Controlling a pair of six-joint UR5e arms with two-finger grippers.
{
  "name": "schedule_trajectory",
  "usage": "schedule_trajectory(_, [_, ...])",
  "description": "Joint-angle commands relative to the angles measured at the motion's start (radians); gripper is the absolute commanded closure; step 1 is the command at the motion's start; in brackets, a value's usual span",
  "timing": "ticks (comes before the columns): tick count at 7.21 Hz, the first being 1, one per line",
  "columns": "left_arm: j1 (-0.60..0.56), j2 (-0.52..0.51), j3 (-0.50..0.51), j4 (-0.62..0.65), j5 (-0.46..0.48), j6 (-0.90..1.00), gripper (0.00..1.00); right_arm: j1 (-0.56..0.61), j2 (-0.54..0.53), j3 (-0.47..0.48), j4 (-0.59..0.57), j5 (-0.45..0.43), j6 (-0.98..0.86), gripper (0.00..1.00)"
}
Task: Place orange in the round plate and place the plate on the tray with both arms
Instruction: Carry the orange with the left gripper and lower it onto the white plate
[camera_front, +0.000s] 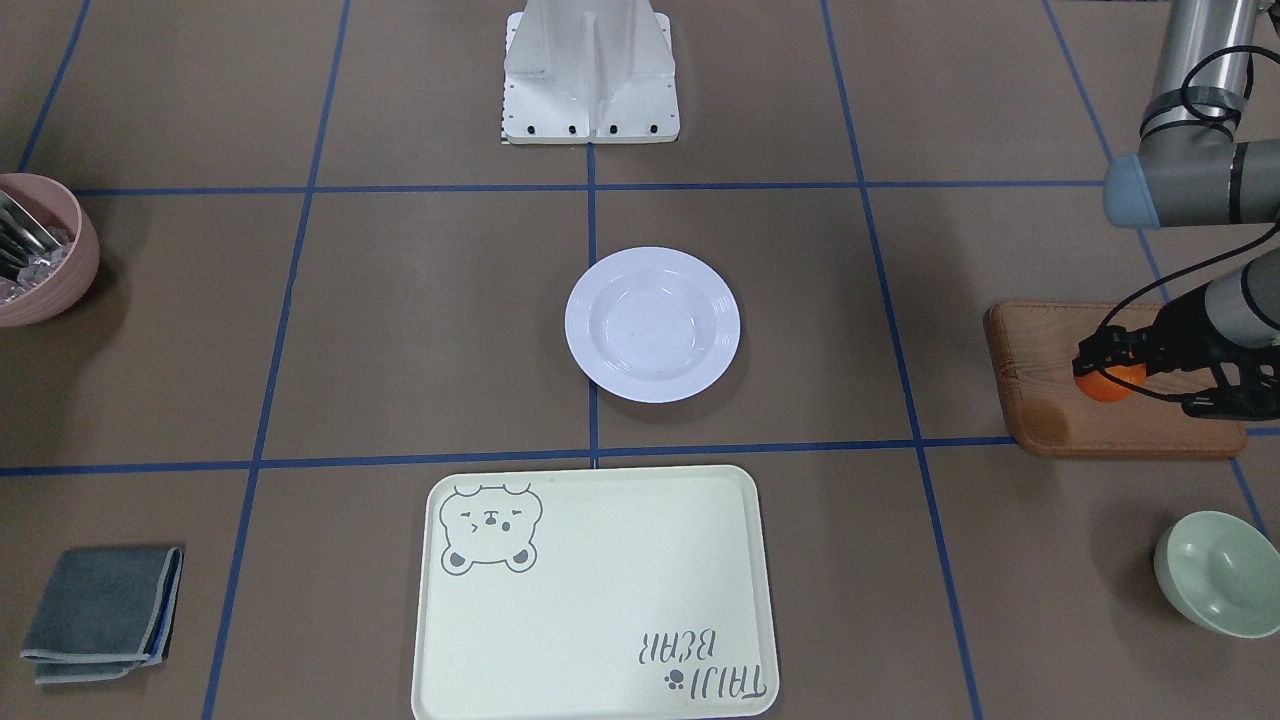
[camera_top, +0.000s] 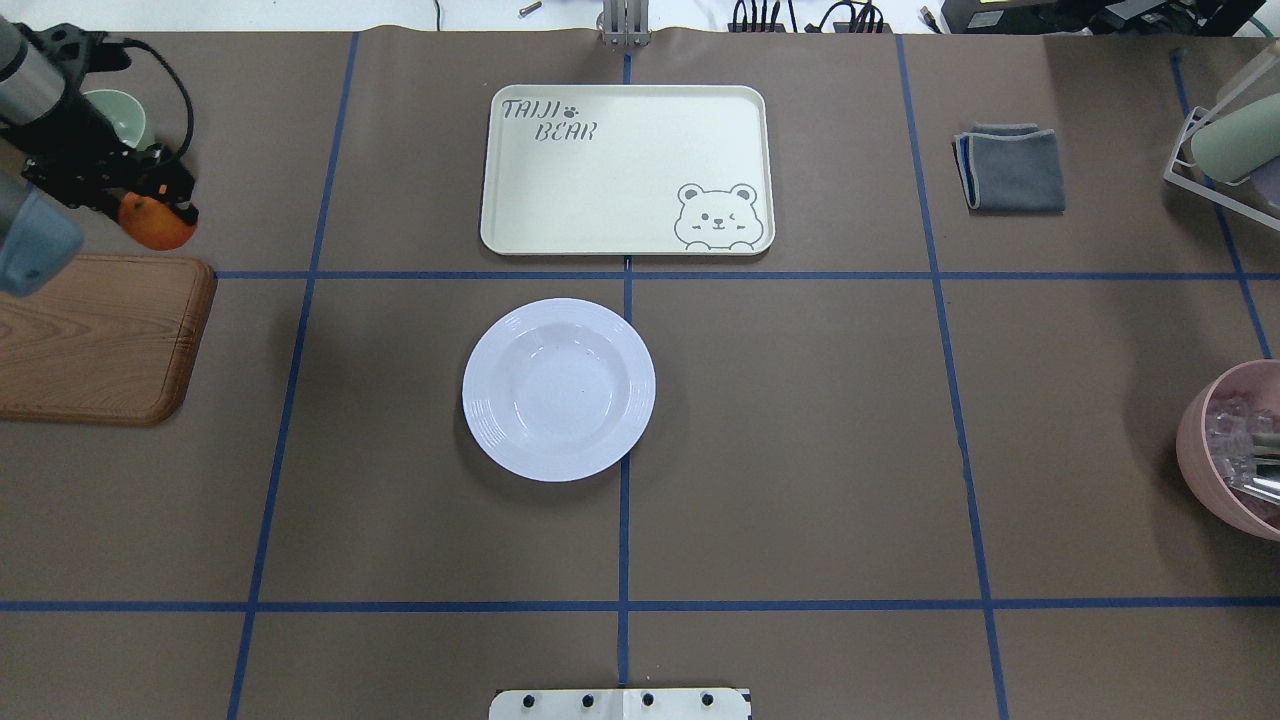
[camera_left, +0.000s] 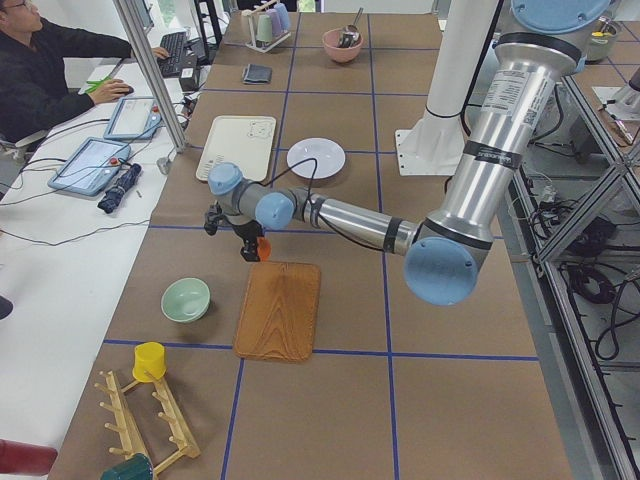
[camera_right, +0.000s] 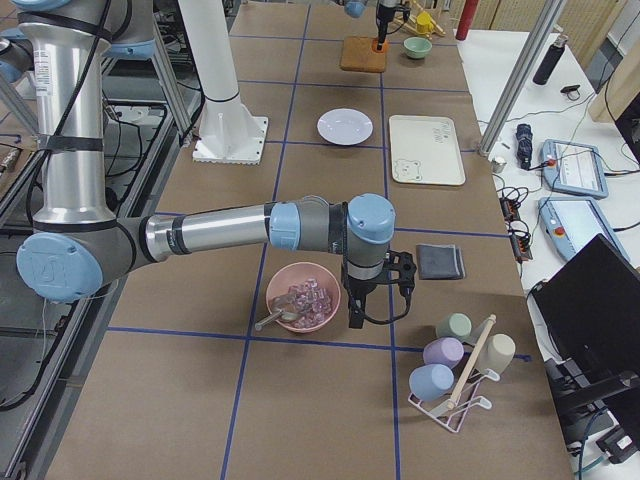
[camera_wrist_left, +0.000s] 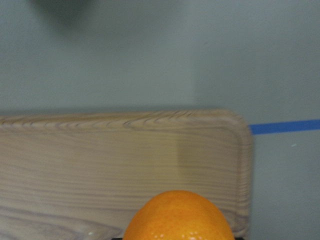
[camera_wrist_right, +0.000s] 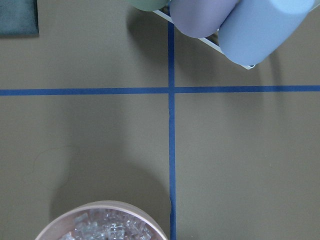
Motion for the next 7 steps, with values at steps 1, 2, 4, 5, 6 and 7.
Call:
schedule_trajectory(1, [0.159,-0.168,-0.015,0.017,0.011,-0.36,1.0,0.0,-0.018,0.011,0.007,0.011,-0.001,0.0])
schedule_trajectory(2, [0.262,-0.237,-0.043,0.015,0.063,-0.544,1.0,0.0,-0.021,0.017,0.007,0.011,-0.001,0.0])
schedule_trajectory(4, [0.419,-0.252,-0.116,0.015,0.141,-0.703,1.0,-0.001,-0.02,0.02,0.001,0.013,0.002,0.0])
schedule_trajectory(5, [0.493,-0.261,-0.109,0.014,0.207,-0.727,1.0,0.0,-0.02,0.022,-0.002,0.028,0.002,0.0])
schedule_trajectory(6, [0.534,-0.278,-0.091,0.006,0.245,-0.727,1.0,0.0,-0.02,0.02,-0.003,0.03,0.002,0.0])
schedule_trajectory(7, [0.538,-0.298,-0.048,0.0,0.247,-0.727,1.0,0.0,-0.02,0.02,-0.005,0.045,0.002,0.0])
